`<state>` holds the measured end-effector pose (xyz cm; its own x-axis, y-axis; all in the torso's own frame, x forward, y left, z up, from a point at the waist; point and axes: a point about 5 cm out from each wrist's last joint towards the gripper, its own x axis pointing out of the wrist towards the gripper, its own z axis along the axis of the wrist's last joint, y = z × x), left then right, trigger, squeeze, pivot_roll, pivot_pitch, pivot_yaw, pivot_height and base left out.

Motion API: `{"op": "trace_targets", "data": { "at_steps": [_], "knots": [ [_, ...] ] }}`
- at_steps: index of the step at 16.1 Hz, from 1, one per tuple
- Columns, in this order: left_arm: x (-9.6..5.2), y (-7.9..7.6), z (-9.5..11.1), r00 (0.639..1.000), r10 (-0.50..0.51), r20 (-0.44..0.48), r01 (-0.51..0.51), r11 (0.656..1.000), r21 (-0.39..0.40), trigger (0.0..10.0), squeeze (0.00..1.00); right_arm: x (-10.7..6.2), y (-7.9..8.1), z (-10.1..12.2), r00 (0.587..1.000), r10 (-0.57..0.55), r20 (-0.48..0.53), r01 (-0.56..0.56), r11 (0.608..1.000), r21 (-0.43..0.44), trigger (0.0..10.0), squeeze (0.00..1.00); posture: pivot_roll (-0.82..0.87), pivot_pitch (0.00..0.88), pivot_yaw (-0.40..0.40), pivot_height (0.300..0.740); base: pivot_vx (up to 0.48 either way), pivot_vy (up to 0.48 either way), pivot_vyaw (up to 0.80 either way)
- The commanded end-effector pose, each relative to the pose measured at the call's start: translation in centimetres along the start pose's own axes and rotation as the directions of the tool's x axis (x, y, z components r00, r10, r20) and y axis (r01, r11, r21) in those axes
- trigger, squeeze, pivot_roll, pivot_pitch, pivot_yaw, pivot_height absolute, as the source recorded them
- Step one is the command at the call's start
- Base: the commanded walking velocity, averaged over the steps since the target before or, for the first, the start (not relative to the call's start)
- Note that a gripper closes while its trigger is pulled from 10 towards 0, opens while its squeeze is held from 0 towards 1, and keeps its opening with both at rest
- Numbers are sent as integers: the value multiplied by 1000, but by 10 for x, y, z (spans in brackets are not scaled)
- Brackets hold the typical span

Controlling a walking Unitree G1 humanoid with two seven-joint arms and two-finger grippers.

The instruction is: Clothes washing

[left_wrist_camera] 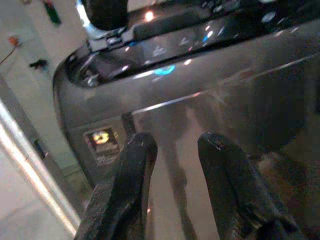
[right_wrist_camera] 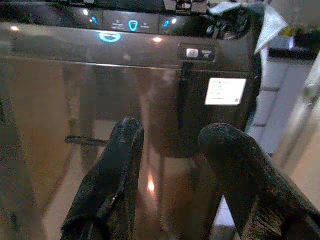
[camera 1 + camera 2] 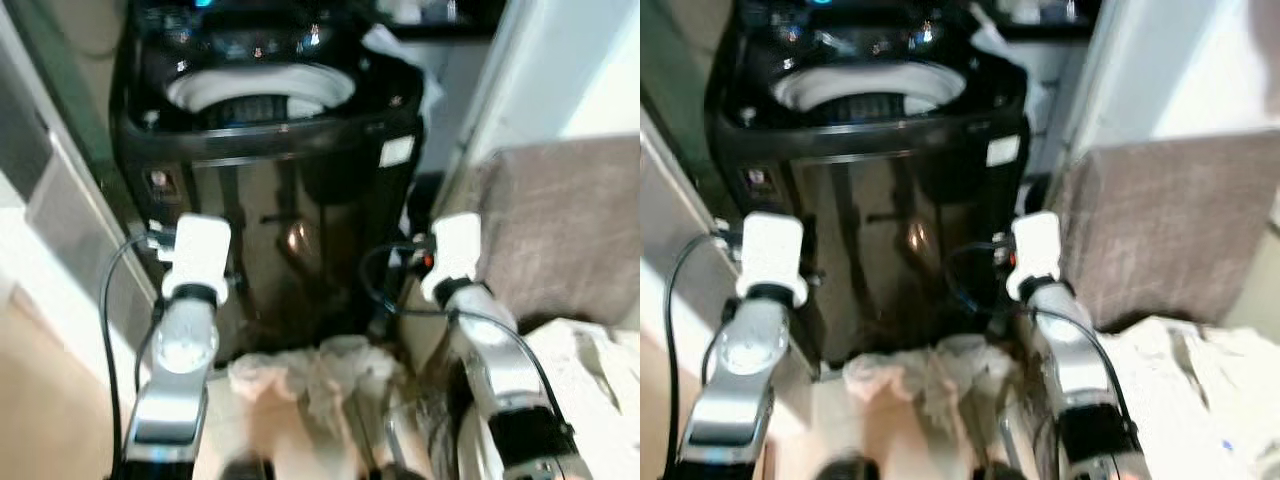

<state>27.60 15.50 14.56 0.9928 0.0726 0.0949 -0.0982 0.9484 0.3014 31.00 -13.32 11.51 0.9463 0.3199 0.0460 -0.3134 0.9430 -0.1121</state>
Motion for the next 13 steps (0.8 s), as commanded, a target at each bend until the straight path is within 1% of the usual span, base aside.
{"op": "trace_targets", "data": {
  "at_steps": [1, 3, 5, 6, 8, 9, 10, 11, 13],
  "knots": [
    [1, 0, 1, 1000, 9, 6, -9, 1000, 5, 10000, 0, 8, 5, 20, 996, 31, 87, -26, 998, -55, 10000, 0, -29, 37, -19, 740, 0, 0, -631],
    [2, 0, 0, 1000, 10, 5, -10, 1000, 2, 10000, 0, 12, -3, 30, 990, -13, 140, 31, 992, -124, 10000, 0, -31, 30, -20, 740, 0, 0, -616],
    [4, 0, -1, 1000, 7, 3, -7, 1000, 3, 10000, 0, 11, -13, 27, 987, -72, 142, 96, 981, -169, 10000, 0, -32, 16, -17, 740, 0, 0, -612],
    [4, -1, -1, 1000, 3, 5, -3, 1000, 7, 10000, 0, 10, -14, 26, 986, -79, 145, 105, 978, -181, 10000, 0, -32, 16, -17, 740, 0, 0, -613],
    [6, -2, -1, 1000, -12, 18, 12, 1000, 12, 10000, 0, 6, -19, 36, 966, -129, 226, 184, 952, -246, 10000, 0, -36, 7, -14, 740, 0, 0, -619],
    [7, -2, 0, 1000, -15, 23, 15, 1000, 13, 10000, 0, 4, -24, 43, 945, -171, 279, 248, 930, -272, 10000, 0, -42, 0, -9, 740, 0, 0, -606],
    [7, -2, 0, 1000, -15, 23, 15, 1000, 13, 10000, 0, 4, -24, 43, 945, -171, 279, 248, 930, -272, 10000, 0, -42, 0, -9, 740, 0, 0, -606],
    [9, -4, 1, 999, -25, 31, 24, 1000, 12, 10000, 0, 0, -36, 47, 915, -262, 308, 343, 905, -250, 10000, 0, -55, 0, -1, 740, 0, 0, -575],
    [10, -4, 1, 999, -30, 33, 30, 999, 11, 10000, 0, -2, -41, 43, 910, -303, 281, 371, 900, -230, 10000, 0, -55, 0, -1, 740, 0, 0, -534]
  ]
}}
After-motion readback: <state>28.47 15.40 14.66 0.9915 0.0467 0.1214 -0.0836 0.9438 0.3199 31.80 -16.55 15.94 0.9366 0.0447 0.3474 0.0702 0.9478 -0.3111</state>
